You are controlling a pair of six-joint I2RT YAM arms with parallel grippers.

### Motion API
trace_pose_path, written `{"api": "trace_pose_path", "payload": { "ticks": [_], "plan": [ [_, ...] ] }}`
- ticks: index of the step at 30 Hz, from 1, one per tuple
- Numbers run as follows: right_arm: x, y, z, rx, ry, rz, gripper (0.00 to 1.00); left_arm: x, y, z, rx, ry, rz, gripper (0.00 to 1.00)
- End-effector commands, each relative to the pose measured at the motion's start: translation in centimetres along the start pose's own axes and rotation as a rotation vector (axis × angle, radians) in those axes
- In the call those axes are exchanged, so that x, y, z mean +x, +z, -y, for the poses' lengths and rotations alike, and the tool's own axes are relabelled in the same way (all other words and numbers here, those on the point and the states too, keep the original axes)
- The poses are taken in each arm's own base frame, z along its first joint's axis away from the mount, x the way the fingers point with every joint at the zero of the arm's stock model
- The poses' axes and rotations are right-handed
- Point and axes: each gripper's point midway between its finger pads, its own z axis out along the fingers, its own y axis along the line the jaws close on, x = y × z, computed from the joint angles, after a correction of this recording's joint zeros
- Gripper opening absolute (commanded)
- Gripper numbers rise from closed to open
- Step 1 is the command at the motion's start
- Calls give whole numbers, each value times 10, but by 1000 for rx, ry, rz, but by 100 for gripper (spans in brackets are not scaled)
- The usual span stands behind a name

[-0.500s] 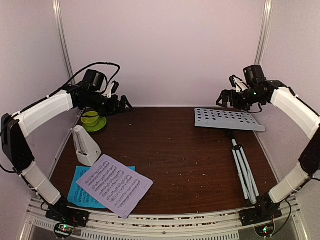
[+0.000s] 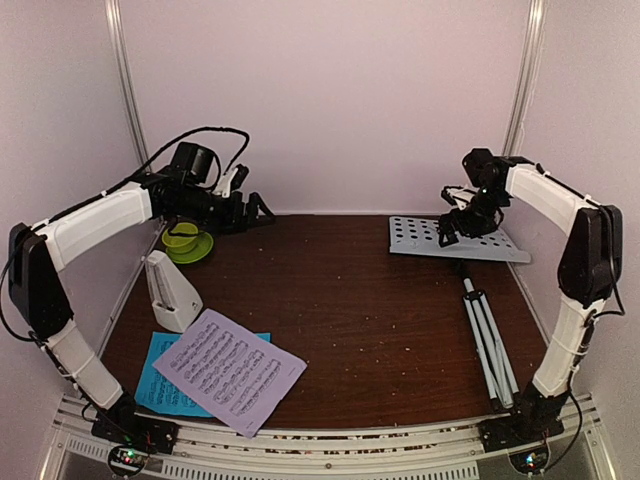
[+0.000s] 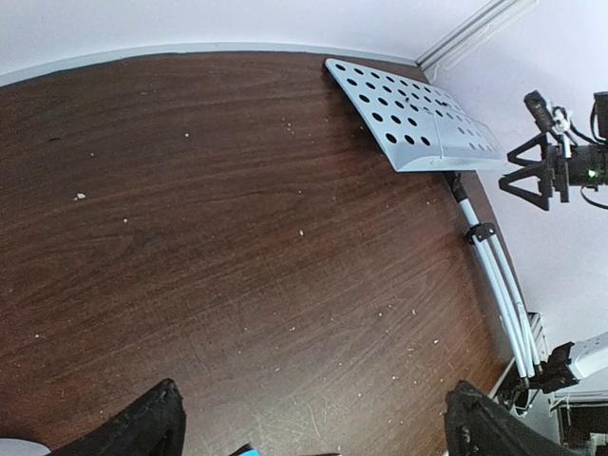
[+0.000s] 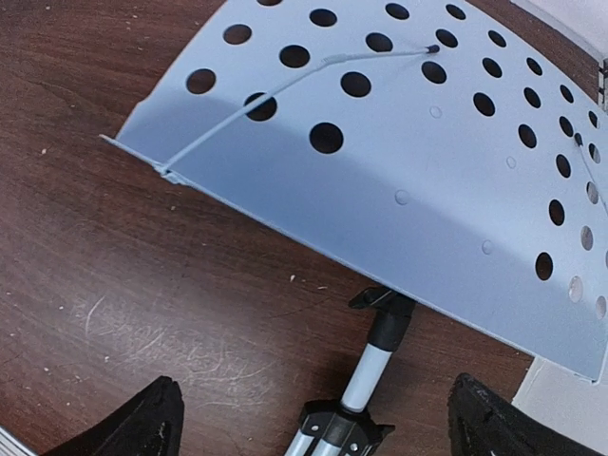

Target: Set up the instrument practice props

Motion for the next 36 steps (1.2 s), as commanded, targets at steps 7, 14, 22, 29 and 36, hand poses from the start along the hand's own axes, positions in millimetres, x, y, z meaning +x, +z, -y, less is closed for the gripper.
{"api": "trace_pose_path", "payload": {
  "ticks": [7,14,22,29,36],
  "plan": [
    [-27,30,26,64,-107,15,96,-8,-12,19,66,64,34,98],
    [-24,63,22,-4,-81,-26,88,-12,-26,8,0,88,47,98],
    [-23,76,22,-43,-54,-33,78,-10,-36,1,-15,85,58,98],
    [-13,87,21,-46,-6,-58,58,-10,-42,-4,-29,73,70,98],
    [-8,84,-10,-89,-15,-67,45,-7,-48,-14,-44,57,90,98]
  ]
}}
